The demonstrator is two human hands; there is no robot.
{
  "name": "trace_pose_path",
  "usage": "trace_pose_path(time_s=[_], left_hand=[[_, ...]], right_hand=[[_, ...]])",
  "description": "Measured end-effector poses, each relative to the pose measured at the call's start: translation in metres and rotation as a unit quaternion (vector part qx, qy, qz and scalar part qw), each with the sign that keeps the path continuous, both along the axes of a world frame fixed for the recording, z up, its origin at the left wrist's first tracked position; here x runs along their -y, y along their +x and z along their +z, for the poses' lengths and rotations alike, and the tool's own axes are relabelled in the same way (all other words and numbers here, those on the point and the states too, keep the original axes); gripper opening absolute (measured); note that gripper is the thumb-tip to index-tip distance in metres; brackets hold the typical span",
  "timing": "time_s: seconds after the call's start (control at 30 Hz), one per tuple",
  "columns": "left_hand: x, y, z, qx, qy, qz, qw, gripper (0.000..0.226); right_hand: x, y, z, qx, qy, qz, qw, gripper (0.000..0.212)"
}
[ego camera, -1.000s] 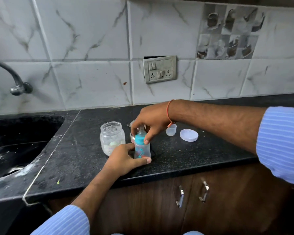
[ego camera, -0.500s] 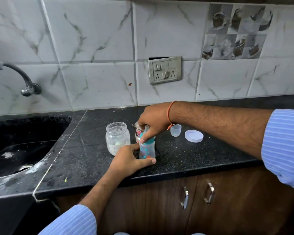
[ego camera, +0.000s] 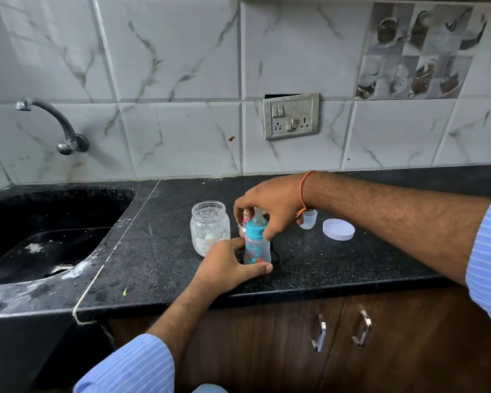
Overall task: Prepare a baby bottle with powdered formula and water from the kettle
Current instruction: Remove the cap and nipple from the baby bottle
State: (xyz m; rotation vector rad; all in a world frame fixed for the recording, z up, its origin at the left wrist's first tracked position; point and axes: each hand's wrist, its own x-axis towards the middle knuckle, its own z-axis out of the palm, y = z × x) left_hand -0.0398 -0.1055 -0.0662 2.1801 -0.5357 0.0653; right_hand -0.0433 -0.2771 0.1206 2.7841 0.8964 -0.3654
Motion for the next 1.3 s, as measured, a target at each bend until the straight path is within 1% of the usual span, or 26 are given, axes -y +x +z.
trace_pose_path(time_s=[0.07,0.13,0.2,0.23,0.27,0.3,0.37,0.4,0.43,0.5,0.53,0.57,0.63,0.7,0.77,0.87,1.0,1.07,1.13,1.23,1.3], left_hand=[[-0.001,0.001,-0.001,-0.002,-0.003,0.004,1.0,0.068],[0.0,0.0,-0.001,-0.003,-0.003,0.006,1.0,0.072],[0.0,0.001,-0.001,-0.004,0.003,0.011,1.0,0.081],[0.0,0.001,-0.001,-0.004,0.004,0.011,1.0,0.082],[0.0,0.002,-0.001,-0.007,0.002,0.01,1.0,0.082],[0.0,0.002,-0.001,-0.01,-0.001,0.007,1.0,0.082],[0.001,0.002,-0.001,-0.009,-0.002,0.006,1.0,0.085],[0.001,0.002,-0.001,-0.007,0.001,0.008,1.0,0.086],[0.0,0.002,-0.001,-0.006,0.002,0.011,1.0,0.086],[-0.001,0.003,-0.002,-0.004,-0.002,0.012,1.0,0.078],[-0.001,0.003,-0.002,-0.002,-0.002,0.011,1.0,0.075],[-0.001,0.003,-0.002,-0.001,-0.001,0.011,1.0,0.074],[0.0,0.003,-0.002,-0.002,0.0,0.013,1.0,0.081],[0.0,0.004,-0.002,-0.005,0.0,0.014,1.0,0.084],[-0.001,0.005,-0.003,-0.007,-0.001,0.015,1.0,0.081],[0.0,0.005,-0.003,-0.01,0.001,0.017,1.0,0.086],[0.0,0.005,-0.002,-0.014,0.001,0.017,1.0,0.092],[0.0,0.006,-0.003,-0.017,0.001,0.014,1.0,0.092],[-0.001,0.006,-0.002,-0.017,0.005,0.015,1.0,0.093],[-0.001,0.006,-0.002,-0.013,0.012,0.019,1.0,0.091],[0.0,0.005,-0.002,-0.015,0.011,0.018,1.0,0.087]], right_hand=[[-0.003,-0.001,-0.002,0.028,-0.015,-0.009,0.999,0.046],[-0.007,0.001,-0.004,0.023,-0.019,0.007,1.0,0.038],[-0.009,0.001,-0.002,0.026,-0.018,0.031,0.999,0.048],[-0.01,0.001,-0.002,0.042,-0.021,0.028,0.999,0.054],[-0.01,0.0,-0.002,0.059,-0.028,0.016,0.998,0.055],[-0.009,0.001,-0.002,0.063,-0.029,-0.002,0.998,0.05],[-0.007,0.003,-0.003,0.032,-0.008,-0.031,0.999,0.034],[-0.006,0.003,-0.001,0.012,0.005,-0.029,1.0,0.035],[-0.006,0.002,0.0,-0.001,0.018,-0.022,1.0,0.043],[-0.007,0.001,0.0,0.024,0.008,-0.032,0.999,0.058],[-0.007,0.0,-0.001,0.045,-0.011,-0.048,0.998,0.059],[-0.007,0.0,-0.002,0.053,-0.021,-0.065,0.996,0.055],[-0.004,0.003,-0.005,0.023,-0.009,-0.074,0.997,0.042],[-0.001,0.005,-0.003,0.006,0.005,-0.058,0.998,0.048],[-0.001,0.006,-0.003,0.025,-0.001,-0.059,0.998,0.055],[0.0,0.007,-0.006,0.011,0.011,-0.062,0.998,0.047],[-0.002,0.008,-0.007,0.024,-0.005,-0.047,0.999,0.06],[-0.003,0.008,-0.008,0.029,-0.022,-0.047,0.998,0.059],[-0.003,0.008,-0.008,0.027,-0.017,-0.037,0.999,0.054],[-0.002,0.007,-0.007,0.033,-0.011,-0.029,0.999,0.058],[-0.001,0.006,-0.007,0.038,-0.016,-0.02,0.999,0.054]])
